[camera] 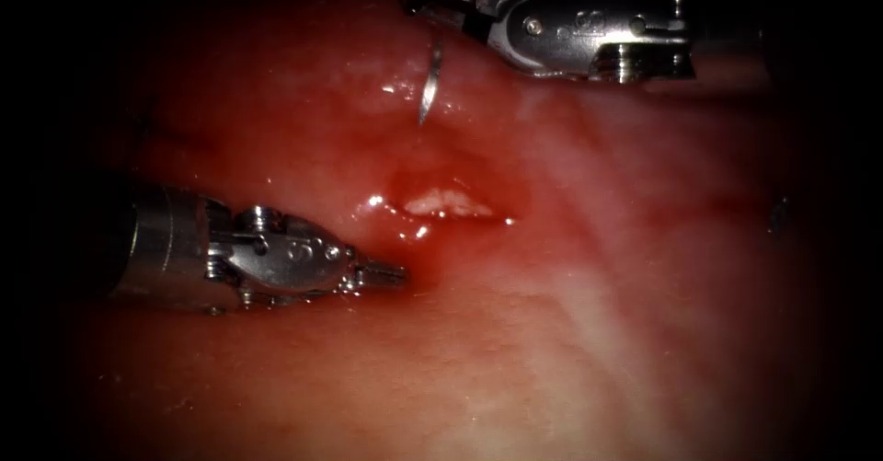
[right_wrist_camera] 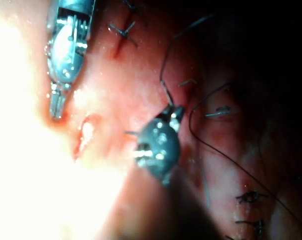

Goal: Wound Closure

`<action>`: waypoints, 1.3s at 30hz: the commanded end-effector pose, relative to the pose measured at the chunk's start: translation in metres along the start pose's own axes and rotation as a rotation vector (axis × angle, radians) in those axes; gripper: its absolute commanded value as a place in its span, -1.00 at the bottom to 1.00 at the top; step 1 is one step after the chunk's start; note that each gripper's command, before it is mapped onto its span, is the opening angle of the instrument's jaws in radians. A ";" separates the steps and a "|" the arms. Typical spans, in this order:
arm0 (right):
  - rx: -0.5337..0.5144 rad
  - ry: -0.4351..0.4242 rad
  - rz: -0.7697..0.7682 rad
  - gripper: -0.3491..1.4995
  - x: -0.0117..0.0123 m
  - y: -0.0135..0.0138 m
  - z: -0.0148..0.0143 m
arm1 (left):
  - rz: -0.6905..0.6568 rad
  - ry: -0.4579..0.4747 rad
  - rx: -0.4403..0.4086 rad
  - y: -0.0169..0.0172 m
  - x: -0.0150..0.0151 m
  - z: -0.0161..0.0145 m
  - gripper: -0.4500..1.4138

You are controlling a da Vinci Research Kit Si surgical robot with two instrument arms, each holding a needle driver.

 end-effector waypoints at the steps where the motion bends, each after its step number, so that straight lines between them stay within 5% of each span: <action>1: -0.011 0.005 -0.001 -1.00 0.0000 0.0004 0.0005 | 0.001 0.000 -0.001 0.0001 0.0001 0.0008 -0.77; 10: 0.051 -0.018 -0.031 -1.00 -0.0011 -0.0023 0.0022 | 0.001 0.000 -0.002 0.0001 0.0001 0.0007 -0.75; 19: 0.111 -0.006 -0.007 -1.00 0.0010 -0.0013 -0.0002 | 0.002 0.000 -0.008 -0.0002 0.0000 0.0003 -0.75; 39: 0.154 0.009 -0.071 -1.00 -0.0025 -0.0046 0.0000 | 0.002 0.000 -0.008 -0.0001 0.0000 0.0002 -0.75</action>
